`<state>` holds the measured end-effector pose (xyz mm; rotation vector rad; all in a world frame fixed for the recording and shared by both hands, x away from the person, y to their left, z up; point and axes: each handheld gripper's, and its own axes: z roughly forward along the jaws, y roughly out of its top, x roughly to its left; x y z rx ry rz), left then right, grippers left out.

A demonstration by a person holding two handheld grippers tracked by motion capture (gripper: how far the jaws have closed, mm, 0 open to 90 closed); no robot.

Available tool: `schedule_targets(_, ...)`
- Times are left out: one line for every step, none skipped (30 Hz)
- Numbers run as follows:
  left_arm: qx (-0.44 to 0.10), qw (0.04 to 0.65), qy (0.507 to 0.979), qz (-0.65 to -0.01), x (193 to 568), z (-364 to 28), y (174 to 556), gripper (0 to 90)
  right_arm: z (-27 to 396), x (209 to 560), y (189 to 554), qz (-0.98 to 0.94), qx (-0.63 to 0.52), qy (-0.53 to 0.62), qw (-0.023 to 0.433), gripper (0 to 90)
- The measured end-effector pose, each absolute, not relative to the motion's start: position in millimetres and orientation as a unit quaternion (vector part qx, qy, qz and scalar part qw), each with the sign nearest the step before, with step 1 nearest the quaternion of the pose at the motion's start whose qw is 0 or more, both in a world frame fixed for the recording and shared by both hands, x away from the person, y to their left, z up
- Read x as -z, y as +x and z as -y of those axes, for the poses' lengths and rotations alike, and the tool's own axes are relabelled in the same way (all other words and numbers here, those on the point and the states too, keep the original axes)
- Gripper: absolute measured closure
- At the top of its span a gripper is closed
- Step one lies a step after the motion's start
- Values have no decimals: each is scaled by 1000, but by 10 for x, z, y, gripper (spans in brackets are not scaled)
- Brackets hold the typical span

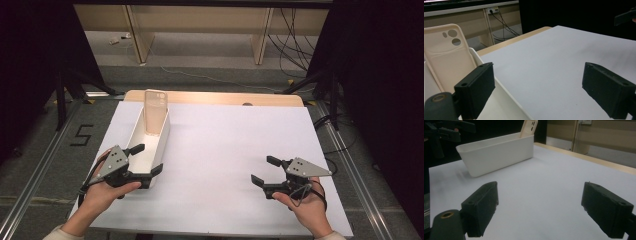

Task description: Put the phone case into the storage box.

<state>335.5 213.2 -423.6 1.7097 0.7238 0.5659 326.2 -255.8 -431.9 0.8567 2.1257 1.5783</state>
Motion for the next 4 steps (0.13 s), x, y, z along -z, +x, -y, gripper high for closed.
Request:
schedule_targets(-241,565,726,-308,4232,-2133,3355,109,2558,4320,3261,-752,-558,303,179,153)
schedule_targets(-243,565,726,-308,4228,-2137,3355,109,2558,4320,3260,-751,-558,304,178,154)
schedule_targets(-243,567,725,-308,4224,-2138,3356,111,2552,4324,3263,-748,-562,305,181,154)
schedule_targets(-241,570,723,-307,4224,-2138,3361,112,2553,4324,3265,-748,-561,305,182,154)
